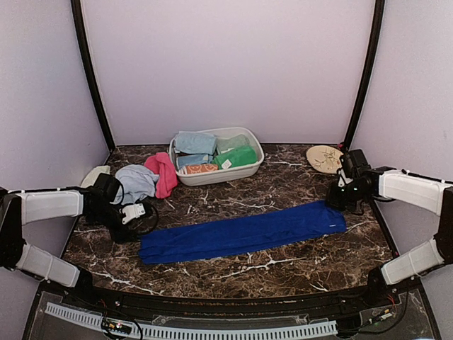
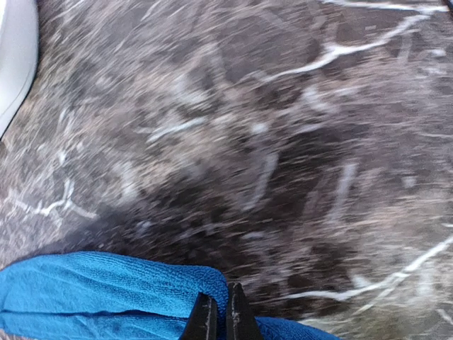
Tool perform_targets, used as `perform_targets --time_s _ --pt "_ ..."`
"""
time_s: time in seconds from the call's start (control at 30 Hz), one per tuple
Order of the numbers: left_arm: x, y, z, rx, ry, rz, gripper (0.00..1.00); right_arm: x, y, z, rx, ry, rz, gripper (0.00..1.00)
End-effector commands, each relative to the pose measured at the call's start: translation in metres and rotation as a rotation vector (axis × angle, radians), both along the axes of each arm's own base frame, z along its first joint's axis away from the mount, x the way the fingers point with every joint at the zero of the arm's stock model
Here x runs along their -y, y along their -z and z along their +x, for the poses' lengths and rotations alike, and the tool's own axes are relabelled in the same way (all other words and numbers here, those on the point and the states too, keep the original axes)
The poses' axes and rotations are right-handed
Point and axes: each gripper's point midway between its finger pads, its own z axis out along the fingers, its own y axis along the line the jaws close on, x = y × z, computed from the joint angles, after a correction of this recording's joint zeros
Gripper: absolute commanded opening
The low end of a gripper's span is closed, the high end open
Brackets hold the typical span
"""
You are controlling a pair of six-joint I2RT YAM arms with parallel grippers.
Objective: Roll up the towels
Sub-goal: Pick up the towel from the center of the board, then place the towel at the center of the board.
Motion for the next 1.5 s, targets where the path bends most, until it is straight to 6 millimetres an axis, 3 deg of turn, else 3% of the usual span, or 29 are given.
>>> perform_targets --time_s 0.0,0.13,0.27,0.4,0.57,0.7,0.87,1.03,1.27,1.33,1.47 --pt "0.032 0.006 -0.017 -0.082 0.073 -0.061 0.64 0.037 -0.007 -0.002 -0.018 0.048 -0.101 0.00" --pt "0.055 0.006 -0.015 -0.109 0.110 -0.086 0.64 0.049 -0.018 0.002 -0.002 0.072 -0.118 0.00" --pt "0.061 -0.007 -0.004 -0.118 0.072 -0.118 0.62 0.008 -0.050 0.008 0.061 0.005 0.036 0.00" --pt "0.052 -0.025 0.004 -0.089 0.043 -0.170 0.61 -0.066 -0.092 0.006 0.118 -0.113 0.231 0.00" --pt "0.018 -0.036 0.012 -0.045 -0.035 -0.195 0.61 -0.164 -0.109 -0.012 0.107 -0.266 0.407 0.00" --pt "-0.004 -0.033 0.009 -0.015 -0.082 -0.194 0.61 -0.243 -0.111 -0.029 0.077 -0.366 0.519 0.00" --pt "-0.014 -0.031 0.009 0.002 -0.112 -0.204 0.61 -0.343 -0.106 -0.043 0.027 -0.512 0.568 0.00" --pt "-0.018 -0.031 0.012 0.009 -0.135 -0.203 0.61 -0.416 -0.096 -0.050 -0.019 -0.613 0.600 0.00" --pt "-0.021 -0.035 0.010 0.022 -0.135 -0.204 0.61 -0.470 -0.074 -0.068 -0.100 -0.715 0.637 0.00" --pt "-0.021 -0.036 0.009 0.017 -0.135 -0.203 0.60 -0.469 -0.071 -0.072 -0.104 -0.734 0.626 0.00" --pt "-0.019 -0.036 0.007 0.015 -0.128 -0.208 0.60 -0.442 -0.102 -0.067 -0.031 -0.722 0.622 0.00"
